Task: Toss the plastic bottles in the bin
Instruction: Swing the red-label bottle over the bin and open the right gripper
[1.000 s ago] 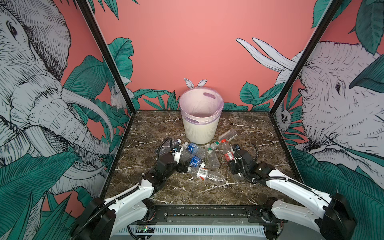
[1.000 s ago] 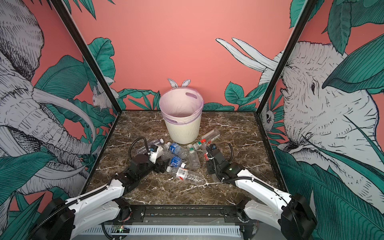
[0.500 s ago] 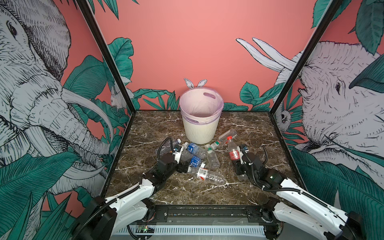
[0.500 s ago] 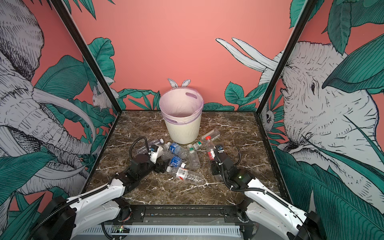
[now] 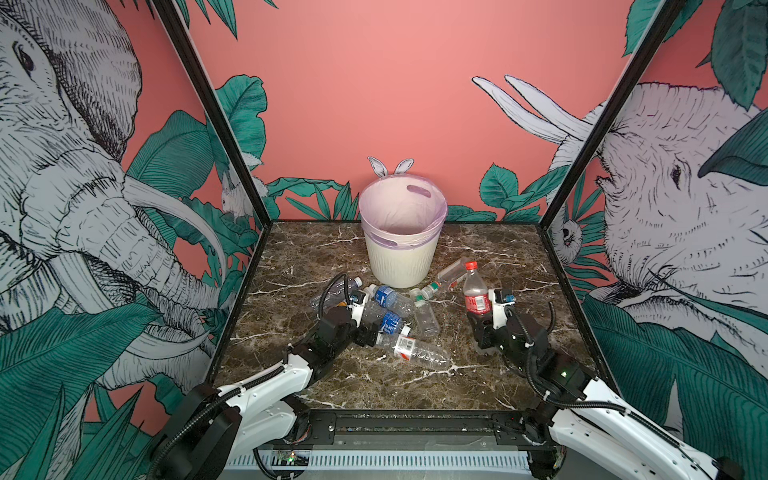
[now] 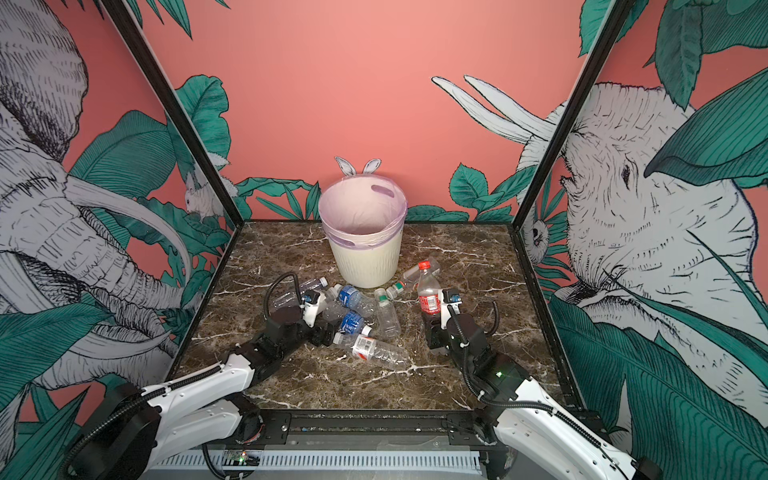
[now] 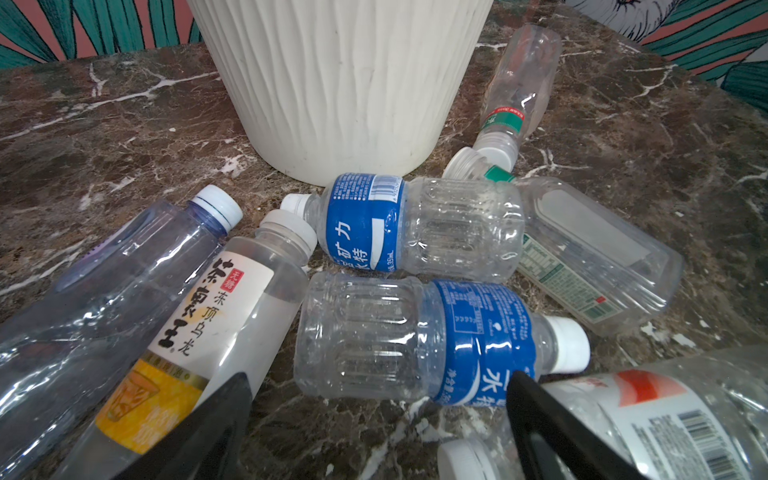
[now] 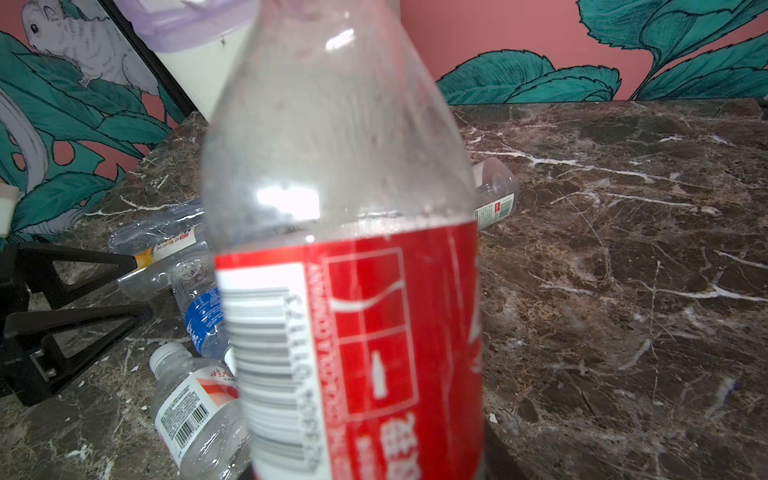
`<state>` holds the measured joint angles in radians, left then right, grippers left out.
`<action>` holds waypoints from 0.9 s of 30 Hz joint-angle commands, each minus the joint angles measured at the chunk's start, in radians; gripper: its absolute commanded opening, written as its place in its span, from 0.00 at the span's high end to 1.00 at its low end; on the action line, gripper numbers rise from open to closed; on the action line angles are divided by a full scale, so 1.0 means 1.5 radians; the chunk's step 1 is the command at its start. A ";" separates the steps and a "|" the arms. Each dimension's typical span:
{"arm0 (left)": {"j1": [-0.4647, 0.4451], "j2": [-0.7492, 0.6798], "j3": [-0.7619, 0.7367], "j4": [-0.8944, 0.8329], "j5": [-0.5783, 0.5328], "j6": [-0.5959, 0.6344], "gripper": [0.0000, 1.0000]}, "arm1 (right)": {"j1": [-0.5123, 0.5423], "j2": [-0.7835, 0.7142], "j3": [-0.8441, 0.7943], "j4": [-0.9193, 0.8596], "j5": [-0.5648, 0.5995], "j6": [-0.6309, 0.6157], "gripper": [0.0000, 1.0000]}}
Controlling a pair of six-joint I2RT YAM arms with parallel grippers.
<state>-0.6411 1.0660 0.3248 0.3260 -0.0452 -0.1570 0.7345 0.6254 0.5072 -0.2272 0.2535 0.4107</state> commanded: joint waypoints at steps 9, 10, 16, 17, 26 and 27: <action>-0.001 0.008 0.018 0.021 0.008 0.001 0.04 | 0.005 0.073 0.102 0.115 0.002 -0.036 0.69; -0.003 0.008 0.018 0.022 0.008 0.001 0.04 | 0.005 0.092 0.131 0.110 0.003 -0.044 0.69; -0.002 -0.001 0.020 0.015 0.005 0.004 0.04 | 0.005 0.274 0.366 0.084 -0.005 -0.100 0.70; -0.002 -0.003 0.020 0.014 0.002 0.005 0.04 | 0.004 0.324 0.431 0.073 -0.011 -0.113 0.71; -0.002 -0.030 0.016 -0.004 -0.014 0.009 0.04 | -0.099 0.843 1.166 -0.160 -0.082 -0.134 0.05; -0.002 -0.033 0.015 -0.007 -0.017 0.009 0.04 | -0.105 0.876 1.230 -0.194 -0.088 -0.123 0.02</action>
<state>-0.6411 1.0454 0.3271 0.3332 -0.0505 -0.1562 0.6216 1.8198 2.1479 -0.3180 0.1677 0.2153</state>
